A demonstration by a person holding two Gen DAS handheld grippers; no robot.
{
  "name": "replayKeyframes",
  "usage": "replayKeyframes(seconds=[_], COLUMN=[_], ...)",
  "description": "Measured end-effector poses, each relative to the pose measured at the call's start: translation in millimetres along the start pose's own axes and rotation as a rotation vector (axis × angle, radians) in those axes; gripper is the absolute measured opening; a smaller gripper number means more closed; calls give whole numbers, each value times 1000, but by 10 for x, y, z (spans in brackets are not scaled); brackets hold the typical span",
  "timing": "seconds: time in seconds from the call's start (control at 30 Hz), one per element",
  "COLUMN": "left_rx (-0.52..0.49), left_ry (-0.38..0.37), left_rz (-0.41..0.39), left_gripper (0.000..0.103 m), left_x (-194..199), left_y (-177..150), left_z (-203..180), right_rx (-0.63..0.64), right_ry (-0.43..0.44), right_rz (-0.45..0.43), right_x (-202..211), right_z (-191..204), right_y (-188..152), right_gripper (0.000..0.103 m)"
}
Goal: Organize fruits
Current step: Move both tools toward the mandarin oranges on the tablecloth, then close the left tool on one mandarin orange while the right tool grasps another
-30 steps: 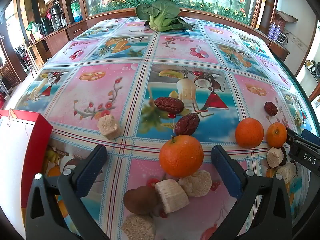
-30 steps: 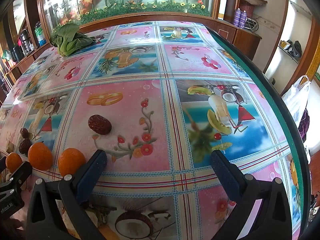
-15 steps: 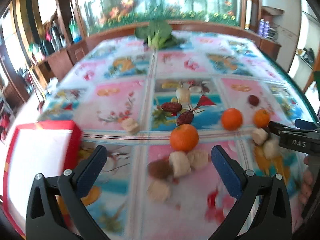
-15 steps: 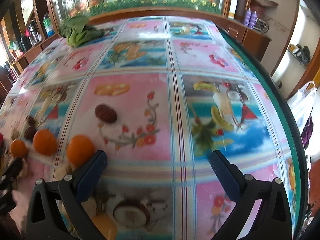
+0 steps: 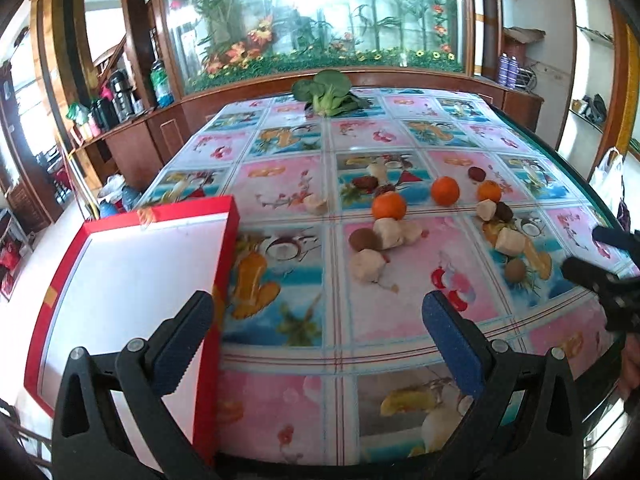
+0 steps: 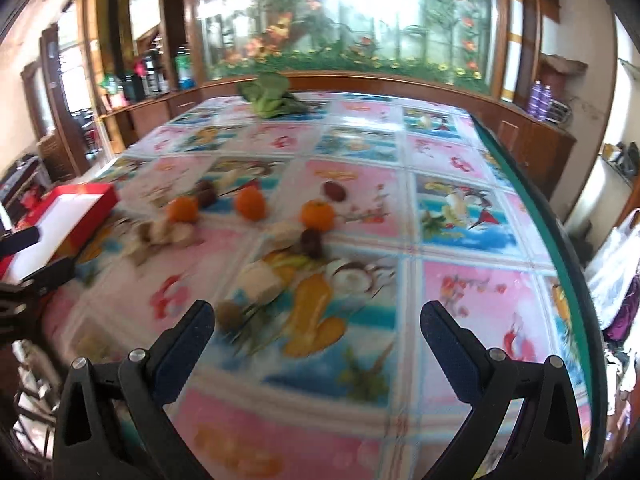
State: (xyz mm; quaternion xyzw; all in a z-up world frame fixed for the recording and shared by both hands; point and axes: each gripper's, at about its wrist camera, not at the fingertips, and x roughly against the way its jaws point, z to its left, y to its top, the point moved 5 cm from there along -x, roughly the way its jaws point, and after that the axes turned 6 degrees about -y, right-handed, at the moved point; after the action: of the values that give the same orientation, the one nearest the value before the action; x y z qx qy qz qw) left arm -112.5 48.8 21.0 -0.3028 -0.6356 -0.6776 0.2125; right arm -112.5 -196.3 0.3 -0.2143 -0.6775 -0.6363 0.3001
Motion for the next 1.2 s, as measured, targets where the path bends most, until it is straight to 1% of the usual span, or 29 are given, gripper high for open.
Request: replayKeyframes(seconds=[0.1, 0.23, 0.37, 0.47, 0.6, 0.67, 0.73, 0.77, 0.8, 0.87, 0.93, 0.97, 1.0, 1.03, 1.13, 1.2], left_rx=[18, 13, 12, 4, 0, 4, 8, 9, 10, 16, 20, 17, 12, 6, -2, -2], left_ry=[1, -26, -58, -71, -70, -90, -106, -115, -122, -137, -157, -173, -182, -191, -205, -208], left_rz=[8, 10, 16, 38, 72, 95, 113, 123, 131, 149, 165, 176, 182, 188, 198, 211], left_gripper=[103, 103, 103, 103, 103, 103, 103, 101, 97, 92, 87, 83, 80, 80, 78, 71], left_x=[11, 25, 7, -99, -360, -510, -620, -682, -735, -830, -900, -938, -959, -984, -1050, -1116], left_y=[-7, 84, 258, 407, 564, 595, 612, 618, 629, 634, 637, 635, 634, 635, 636, 644], left_z=[28, 5, -19, -42, -55, -69, -79, -84, -92, -103, -121, -149, -173, -201, -260, -286], right_rx=[-12, -50, -145, -197, -213, -220, -254, -277, -295, -312, -304, -303, -302, -306, -313, -310], right_ry=[22, 37, 95, 128, 133, 136, 161, 179, 188, 189, 198, 203, 209, 213, 198, 200], right_rz=[5, 18, 14, 24, 55, 81, 113, 129, 141, 156, 170, 176, 184, 195, 181, 174], right_x=[23, 2, -37, -153, -406, -570, -728, -796, -850, -939, -1013, -1045, -1081, -1116, -1156, -1147], right_z=[16, -66, -169, -220, -235, -226, -236, -238, -245, -239, -190, -170, -154, -136, -167, -184], right_y=[-47, 19, 219, 374, 545, 610, 647, 663, 660, 654, 635, 632, 621, 597, 629, 626], right_gripper=[102, 102, 102, 102, 102, 101, 94, 93, 91, 86, 74, 71, 64, 58, 54, 52])
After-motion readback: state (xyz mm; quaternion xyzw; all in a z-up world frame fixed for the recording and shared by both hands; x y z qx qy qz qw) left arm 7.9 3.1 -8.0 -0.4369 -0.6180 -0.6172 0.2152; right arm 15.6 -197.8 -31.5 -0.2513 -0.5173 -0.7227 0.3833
